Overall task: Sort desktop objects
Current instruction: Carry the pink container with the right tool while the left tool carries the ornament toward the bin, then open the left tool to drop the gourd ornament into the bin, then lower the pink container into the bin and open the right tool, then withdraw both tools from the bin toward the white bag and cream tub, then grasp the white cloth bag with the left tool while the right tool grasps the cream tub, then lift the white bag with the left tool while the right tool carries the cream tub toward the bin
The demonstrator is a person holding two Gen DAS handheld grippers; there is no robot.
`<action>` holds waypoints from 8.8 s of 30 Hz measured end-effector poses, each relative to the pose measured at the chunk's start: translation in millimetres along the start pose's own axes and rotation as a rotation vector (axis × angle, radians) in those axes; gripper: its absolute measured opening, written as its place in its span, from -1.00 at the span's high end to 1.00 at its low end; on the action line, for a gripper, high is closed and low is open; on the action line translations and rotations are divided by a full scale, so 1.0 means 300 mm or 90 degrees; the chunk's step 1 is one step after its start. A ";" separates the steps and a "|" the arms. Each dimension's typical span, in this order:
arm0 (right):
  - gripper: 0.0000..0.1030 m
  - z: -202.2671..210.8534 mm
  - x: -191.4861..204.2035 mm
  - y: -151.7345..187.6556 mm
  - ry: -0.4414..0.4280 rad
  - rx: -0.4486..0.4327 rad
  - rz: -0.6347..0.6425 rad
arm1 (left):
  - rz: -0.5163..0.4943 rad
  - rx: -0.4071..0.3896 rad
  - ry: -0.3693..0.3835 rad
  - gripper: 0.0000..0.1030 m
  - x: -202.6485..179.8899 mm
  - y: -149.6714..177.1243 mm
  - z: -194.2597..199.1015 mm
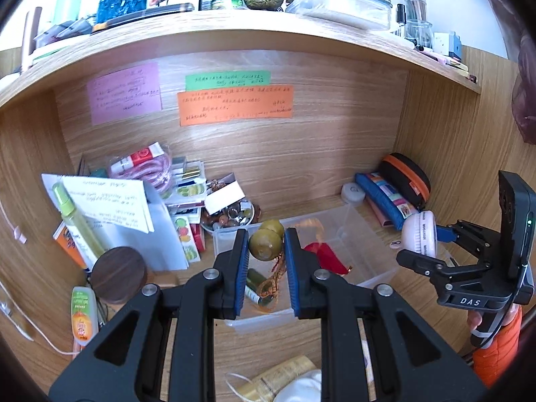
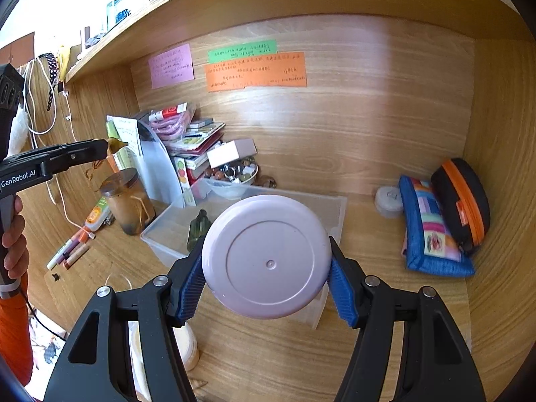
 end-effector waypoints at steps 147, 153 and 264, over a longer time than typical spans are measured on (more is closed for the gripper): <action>-0.59 0.043 0.145 0.312 -0.037 0.085 0.075 | 0.096 0.175 -0.010 -0.85 -0.072 0.611 -0.016; -0.59 0.039 0.152 0.343 -0.051 0.099 0.074 | 0.132 0.198 0.009 -0.87 -0.084 0.674 -0.054; -0.07 0.047 0.051 -0.071 -0.017 -0.046 0.021 | -0.012 -0.036 -0.030 0.53 -0.067 0.011 -0.021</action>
Point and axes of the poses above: each gripper's, at about its wrist camera, not at the fingertips, and z roughly against the way its jaws point, x to its left, y to its underside, the point moved 4 cm from there along -z, roughly the way its jaws point, and after that the axes turned 13 degrees about y, right-handed, at the moved point
